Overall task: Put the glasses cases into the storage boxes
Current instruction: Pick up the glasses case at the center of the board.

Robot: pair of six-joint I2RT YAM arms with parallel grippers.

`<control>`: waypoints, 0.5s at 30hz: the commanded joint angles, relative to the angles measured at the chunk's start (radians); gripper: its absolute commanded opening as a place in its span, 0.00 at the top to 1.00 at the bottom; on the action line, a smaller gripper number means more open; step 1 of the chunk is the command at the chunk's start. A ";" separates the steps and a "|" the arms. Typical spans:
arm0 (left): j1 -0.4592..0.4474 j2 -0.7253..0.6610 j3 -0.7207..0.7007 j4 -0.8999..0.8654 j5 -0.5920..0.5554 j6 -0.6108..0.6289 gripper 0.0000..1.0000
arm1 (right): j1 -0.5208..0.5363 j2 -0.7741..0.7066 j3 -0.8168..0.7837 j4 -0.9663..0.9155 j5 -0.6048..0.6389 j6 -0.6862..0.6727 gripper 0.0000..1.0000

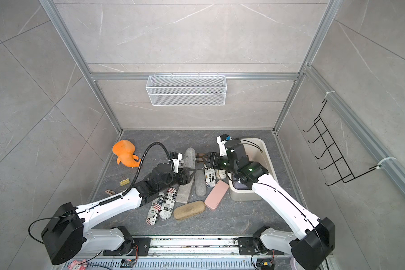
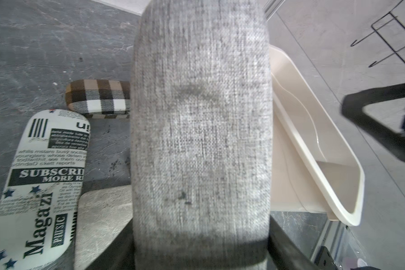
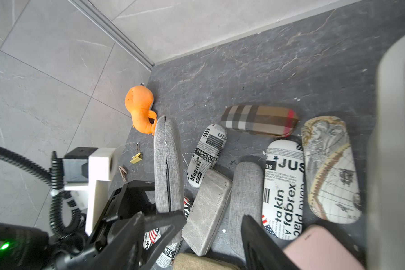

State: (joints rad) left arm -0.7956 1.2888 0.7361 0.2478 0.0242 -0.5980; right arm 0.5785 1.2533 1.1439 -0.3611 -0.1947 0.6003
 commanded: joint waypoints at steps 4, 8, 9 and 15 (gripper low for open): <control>-0.020 0.013 0.015 0.126 0.070 0.008 0.56 | 0.039 0.084 0.022 0.141 0.049 0.054 0.36; -0.027 0.021 0.014 0.139 0.085 0.009 0.56 | 0.050 0.128 0.026 0.179 0.053 0.068 0.40; -0.027 0.020 0.013 0.137 0.085 0.012 0.56 | 0.053 0.140 0.030 0.184 0.046 0.070 0.41; -0.027 0.022 0.015 0.135 0.080 0.024 0.56 | 0.066 0.183 0.041 0.190 0.026 0.073 0.51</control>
State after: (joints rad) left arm -0.8200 1.3163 0.7361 0.3035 0.0891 -0.5980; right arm 0.6361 1.4132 1.1522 -0.2001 -0.1619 0.6613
